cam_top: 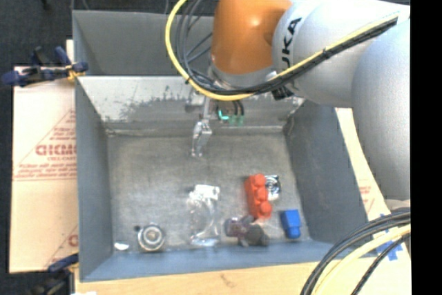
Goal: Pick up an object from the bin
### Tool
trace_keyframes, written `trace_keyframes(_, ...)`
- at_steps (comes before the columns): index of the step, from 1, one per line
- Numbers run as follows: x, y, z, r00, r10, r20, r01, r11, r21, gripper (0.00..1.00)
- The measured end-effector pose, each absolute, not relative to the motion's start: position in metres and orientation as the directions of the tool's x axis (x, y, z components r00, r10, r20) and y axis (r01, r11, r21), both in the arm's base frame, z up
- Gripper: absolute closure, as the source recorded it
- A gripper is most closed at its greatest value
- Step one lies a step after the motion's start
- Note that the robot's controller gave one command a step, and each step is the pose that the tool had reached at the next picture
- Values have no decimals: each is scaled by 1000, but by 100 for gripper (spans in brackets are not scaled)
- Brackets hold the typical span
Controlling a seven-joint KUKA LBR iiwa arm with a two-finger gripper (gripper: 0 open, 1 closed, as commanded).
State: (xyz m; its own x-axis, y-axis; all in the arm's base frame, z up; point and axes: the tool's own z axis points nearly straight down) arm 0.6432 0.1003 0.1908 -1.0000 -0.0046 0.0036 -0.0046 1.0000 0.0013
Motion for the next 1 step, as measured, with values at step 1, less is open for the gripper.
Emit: trace_keyframes(1, 599, 73, 119, -999, -32, -25, -33, 999, 4, 0)
